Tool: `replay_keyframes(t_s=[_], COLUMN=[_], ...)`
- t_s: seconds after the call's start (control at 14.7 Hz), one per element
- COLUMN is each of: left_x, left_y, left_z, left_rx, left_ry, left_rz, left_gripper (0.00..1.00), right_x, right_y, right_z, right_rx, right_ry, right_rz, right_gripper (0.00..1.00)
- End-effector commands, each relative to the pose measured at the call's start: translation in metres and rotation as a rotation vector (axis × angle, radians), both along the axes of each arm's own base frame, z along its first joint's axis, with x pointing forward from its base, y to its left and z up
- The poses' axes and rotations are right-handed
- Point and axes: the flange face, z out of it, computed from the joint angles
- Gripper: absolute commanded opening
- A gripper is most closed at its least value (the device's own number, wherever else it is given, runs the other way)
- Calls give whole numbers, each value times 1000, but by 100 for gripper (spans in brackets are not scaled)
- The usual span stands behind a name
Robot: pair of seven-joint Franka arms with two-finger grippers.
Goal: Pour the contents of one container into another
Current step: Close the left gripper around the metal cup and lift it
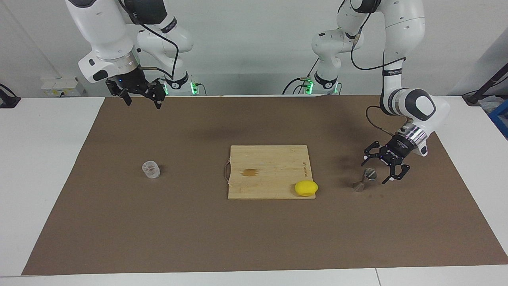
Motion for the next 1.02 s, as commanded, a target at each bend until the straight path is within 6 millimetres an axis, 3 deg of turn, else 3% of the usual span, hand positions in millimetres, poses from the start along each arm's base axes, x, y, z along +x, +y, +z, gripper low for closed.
replay_keyframes(t_s=[0.0,0.41,0.75,0.82,0.95], left_x=[4,2,1,1,1], left_y=[-5,-4,-4,-4,-3], left_z=[-2,-5,-5,-5,-5], left_rx=[9,10,10,9,9], left_ry=[-25,-20,-18,-17,-17], left_rz=[21,23,23,24,25], left_gripper=[95,90,74,61,0], right_x=[-6,-6,-6,-6,-6], right_y=[-3,-4,-3,-4,-3], right_z=[1,0,1,1,0], right_rx=[21,21,21,21,21], right_ry=[-14,-13,-14,-14,-13], right_rz=[16,14,16,14,16], right_gripper=[100,100,100,100,100])
